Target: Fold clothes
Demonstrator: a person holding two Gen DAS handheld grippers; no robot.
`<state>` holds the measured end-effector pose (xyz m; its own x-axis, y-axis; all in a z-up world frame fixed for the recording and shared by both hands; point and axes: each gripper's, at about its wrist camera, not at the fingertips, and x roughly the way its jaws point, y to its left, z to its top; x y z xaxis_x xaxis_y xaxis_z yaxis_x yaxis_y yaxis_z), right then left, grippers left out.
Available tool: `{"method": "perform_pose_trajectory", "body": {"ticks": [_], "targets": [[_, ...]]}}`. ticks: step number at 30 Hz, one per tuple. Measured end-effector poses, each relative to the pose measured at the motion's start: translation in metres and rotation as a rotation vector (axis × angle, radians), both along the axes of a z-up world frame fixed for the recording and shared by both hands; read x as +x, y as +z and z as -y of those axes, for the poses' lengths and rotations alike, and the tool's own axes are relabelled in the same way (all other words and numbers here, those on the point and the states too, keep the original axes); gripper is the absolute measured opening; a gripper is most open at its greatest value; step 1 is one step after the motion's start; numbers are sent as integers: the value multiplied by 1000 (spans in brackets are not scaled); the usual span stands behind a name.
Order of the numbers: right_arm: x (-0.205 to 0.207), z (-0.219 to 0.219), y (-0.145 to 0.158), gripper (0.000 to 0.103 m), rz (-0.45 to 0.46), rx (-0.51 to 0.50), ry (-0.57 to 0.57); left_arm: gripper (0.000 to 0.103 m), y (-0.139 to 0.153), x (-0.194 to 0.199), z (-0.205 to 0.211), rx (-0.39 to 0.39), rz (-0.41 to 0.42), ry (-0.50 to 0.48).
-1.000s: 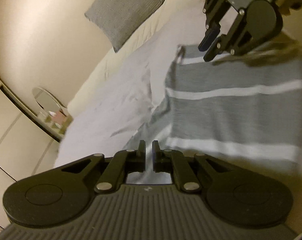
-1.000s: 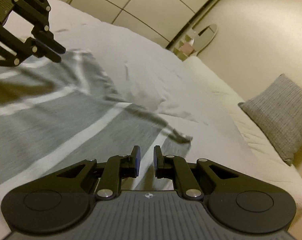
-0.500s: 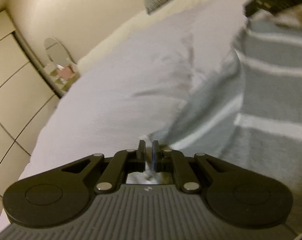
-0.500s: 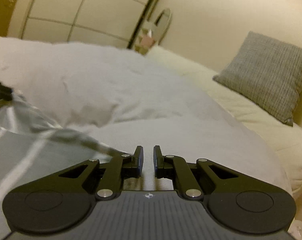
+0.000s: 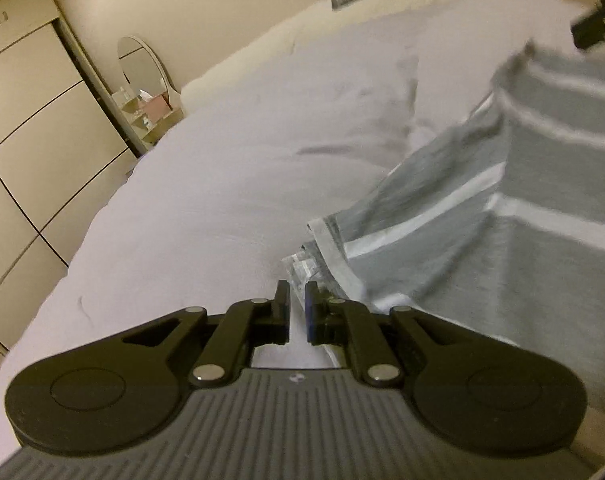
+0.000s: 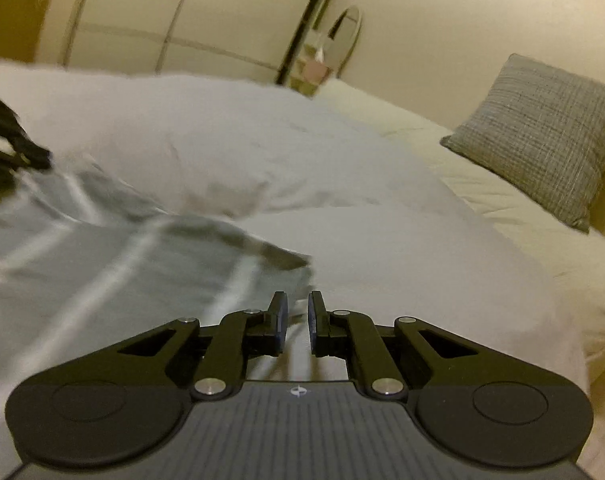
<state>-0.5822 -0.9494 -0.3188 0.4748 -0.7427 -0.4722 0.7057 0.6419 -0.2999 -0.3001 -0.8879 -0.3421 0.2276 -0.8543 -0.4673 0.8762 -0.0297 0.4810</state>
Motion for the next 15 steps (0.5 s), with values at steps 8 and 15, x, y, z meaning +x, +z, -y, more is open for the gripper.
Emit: {"method": "perform_pose_trajectory", "body": {"ticks": [8,15], "targets": [[-26,-73,-25,17,29,164,44,8,-6,-30,-80,17,-46,-79],[-44,-105,-13,18,108,193,-27,8,-9,-27,-110,-5,-81,36]]}}
